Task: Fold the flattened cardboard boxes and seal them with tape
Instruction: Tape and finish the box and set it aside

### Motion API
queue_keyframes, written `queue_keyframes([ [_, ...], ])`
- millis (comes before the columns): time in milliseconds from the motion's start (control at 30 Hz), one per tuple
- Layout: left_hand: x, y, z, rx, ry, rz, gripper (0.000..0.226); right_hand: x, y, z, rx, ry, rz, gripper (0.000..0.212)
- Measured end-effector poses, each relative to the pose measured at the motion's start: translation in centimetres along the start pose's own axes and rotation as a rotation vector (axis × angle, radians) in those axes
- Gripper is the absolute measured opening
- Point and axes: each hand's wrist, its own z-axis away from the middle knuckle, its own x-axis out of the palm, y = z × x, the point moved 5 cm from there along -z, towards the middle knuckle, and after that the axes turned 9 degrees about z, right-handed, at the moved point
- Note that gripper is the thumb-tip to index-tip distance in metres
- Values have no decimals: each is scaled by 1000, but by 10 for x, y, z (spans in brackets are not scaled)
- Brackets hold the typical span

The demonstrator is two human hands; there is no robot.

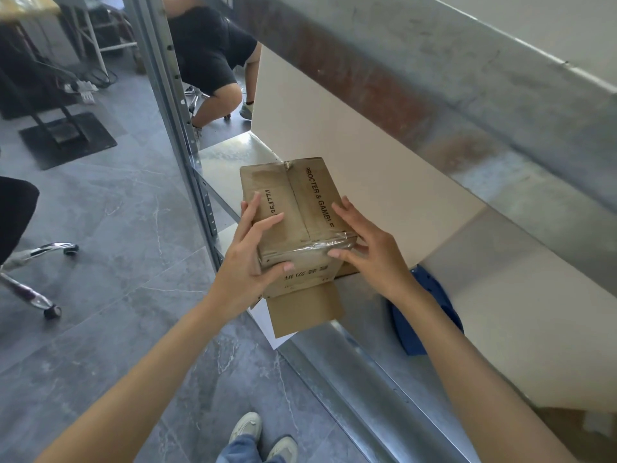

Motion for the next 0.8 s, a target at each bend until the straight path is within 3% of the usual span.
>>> queue_keyframes([
  [400,-17,-13,1,92,-55,-66,70,-18,8,-10,-9,-40,-102,51],
  [500,-20,-15,5,98,-40,-55,69,-20,5,-10,-49,1,-38,35],
  [700,-16,-14,-3,89,-44,5,67,-15,2,-10,-96,197,49,28],
  [800,-16,-16,-2,85,-32,24,66,-13,5,-7,-51,206,0,27],
])
